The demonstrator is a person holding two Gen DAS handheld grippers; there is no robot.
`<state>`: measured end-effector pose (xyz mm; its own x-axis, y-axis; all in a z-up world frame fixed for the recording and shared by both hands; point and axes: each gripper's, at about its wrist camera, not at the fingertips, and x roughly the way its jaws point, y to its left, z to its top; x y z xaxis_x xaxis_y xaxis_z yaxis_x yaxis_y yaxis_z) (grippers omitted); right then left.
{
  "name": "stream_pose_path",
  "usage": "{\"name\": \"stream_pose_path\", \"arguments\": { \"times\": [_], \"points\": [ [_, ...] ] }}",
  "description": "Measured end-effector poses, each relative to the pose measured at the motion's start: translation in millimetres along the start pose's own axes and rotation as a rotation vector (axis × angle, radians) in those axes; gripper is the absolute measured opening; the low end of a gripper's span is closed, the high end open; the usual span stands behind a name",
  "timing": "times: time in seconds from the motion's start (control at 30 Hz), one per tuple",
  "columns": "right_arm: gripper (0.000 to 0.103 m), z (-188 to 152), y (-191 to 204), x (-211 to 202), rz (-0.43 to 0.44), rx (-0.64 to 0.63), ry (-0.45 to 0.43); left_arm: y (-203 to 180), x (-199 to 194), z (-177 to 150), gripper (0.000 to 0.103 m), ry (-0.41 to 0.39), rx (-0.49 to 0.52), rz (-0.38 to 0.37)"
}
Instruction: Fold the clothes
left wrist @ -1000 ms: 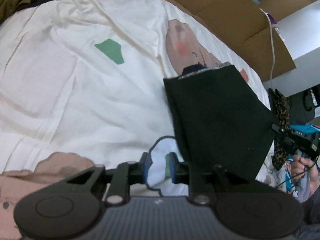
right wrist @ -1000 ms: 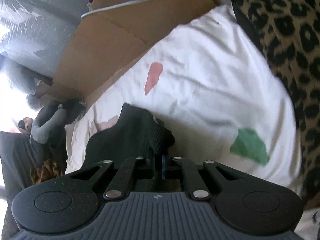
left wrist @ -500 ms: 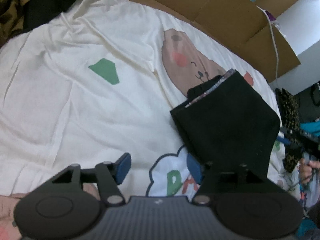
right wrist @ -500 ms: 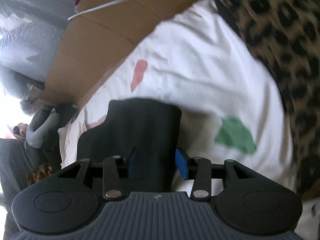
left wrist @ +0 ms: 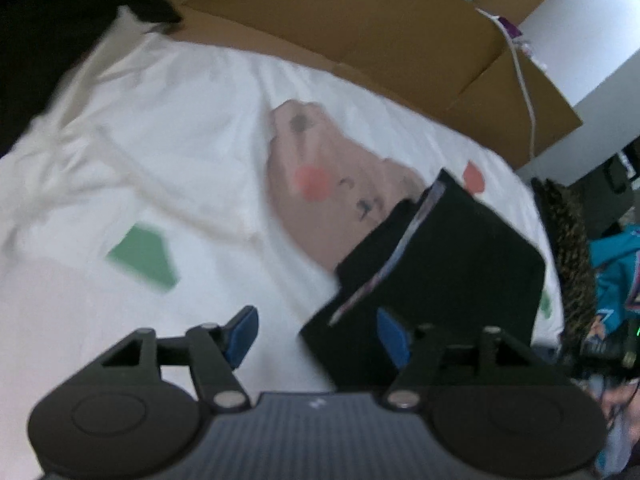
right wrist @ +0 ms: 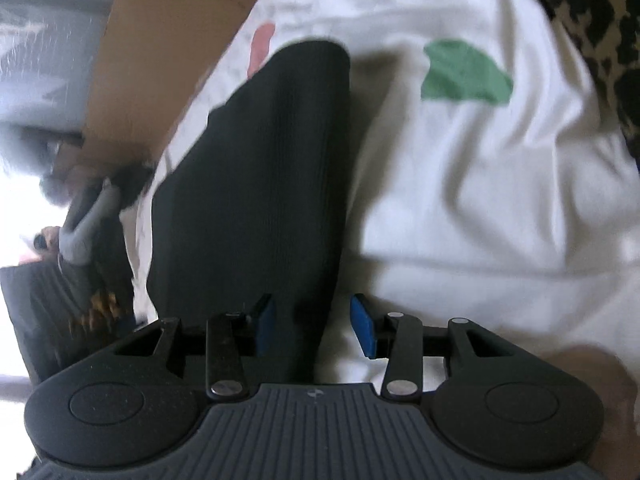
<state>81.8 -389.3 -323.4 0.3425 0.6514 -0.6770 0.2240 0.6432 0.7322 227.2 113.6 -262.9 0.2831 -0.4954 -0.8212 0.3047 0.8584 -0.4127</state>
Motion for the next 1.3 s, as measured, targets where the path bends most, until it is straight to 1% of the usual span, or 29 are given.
{"name": "stream_pose_path", "arguments": {
  "times": [0.1,0.13,0.2,0.33,0.37,0.47,0.5,0.57,0.67,0.73,0.8,0.87,0.9,1.0,1.07,1.1,1.13,1.17,1.2,1.27,1.3],
  "points": [
    [0.046,-3.5,2.8,0.2,0.017,0.016,0.004,-8.5,7.3,21.1,0.069,-0.034,0.047,-0.001],
    [0.046,-4.3,4.3,0.5,0.026,0.013,0.002,-11.0,9.5,26.8,0.071,-0.043,0.058,-0.002],
    [0.046,-6.3,7.1,1.4,0.030,0.017,0.000,-14.7,15.2,34.8,0.072,-0.043,0.060,-0.014],
    [0.046,-18.7,15.3,1.4,0.032,0.055,-0.037,-26.6,28.2,41.1,0.072,-0.005,0.053,-0.038],
    [0.046,-22.3,17.0,1.4,0.035,0.063,-0.050,-30.7,29.7,40.1,0.074,0.007,0.047,-0.045],
    [0.046,-31.7,18.3,1.7,0.050,0.088,-0.085,-41.9,33.6,34.8,0.074,0.030,0.051,-0.040],
    [0.046,-32.7,17.8,1.2,0.053,0.089,-0.087,-46.3,34.2,33.9,0.075,0.031,0.074,-0.041],
    [0.046,-35.8,19.6,-4.6,0.065,0.079,-0.106,-55.5,36.0,34.7,0.076,0.025,0.155,-0.037],
    [0.046,-43.9,26.9,-16.0,0.097,0.062,-0.123,-69.5,32.7,39.1,0.076,-0.020,0.280,-0.008],
    [0.046,-48.6,34.3,-20.9,0.075,0.014,-0.126,-75.7,28.4,46.9,0.076,-0.013,0.272,-0.031],
    [0.046,-54.5,41.4,-28.5,0.033,-0.012,-0.145,-86.2,23.1,52.0,0.076,-0.016,0.275,-0.019],
    [0.046,-52.9,45.7,-37.3,0.030,0.016,-0.159,-97.9,18.7,55.7,0.076,-0.007,0.273,0.002],
    [0.046,-50.9,48.7,-41.6,0.027,0.026,-0.163,-102.7,15.8,57.8,0.076,0.003,0.250,0.004],
    [0.046,-44.9,57.7,-54.3,0.015,0.058,-0.176,-117.0,-2.3,65.5,0.076,0.011,0.201,-0.013],
    [0.046,-41.0,62.9,-63.2,-0.008,0.120,-0.188,-127.9,-19.4,70.1,0.076,-0.011,0.194,-0.016],
    [0.046,-40.0,64.9,-66.6,0.004,0.157,-0.194,-133.6,-27.3,72.7,0.077,-0.018,0.198,-0.019],
    [0.048,-40.1,67.5,-68.2,0.029,0.161,-0.200,-138.5,-31.8,74.9,0.079,-0.016,0.206,-0.024],
    [0.057,-40.1,69.0,-70.0,0.053,0.140,-0.209,-142.7,-33.0,76.4,0.081,-0.014,0.219,-0.023],
    [0.059,-40.5,64.9,-71.9,0.058,0.117,-0.220,-144.9,-31.4,77.0,0.081,-0.016,0.234,-0.014],
    [0.060,-44.5,56.9,-65.6,0.035,0.098,-0.248,-148.2,-26.5,78.2,0.082,-0.018,0.259,0.006],
    [0.060,-47.1,51.9,-62.5,0.026,0.095,-0.264,-146.4,-19.8,78.5,0.082,-0.015,0.251,0.019]
  ]
}}
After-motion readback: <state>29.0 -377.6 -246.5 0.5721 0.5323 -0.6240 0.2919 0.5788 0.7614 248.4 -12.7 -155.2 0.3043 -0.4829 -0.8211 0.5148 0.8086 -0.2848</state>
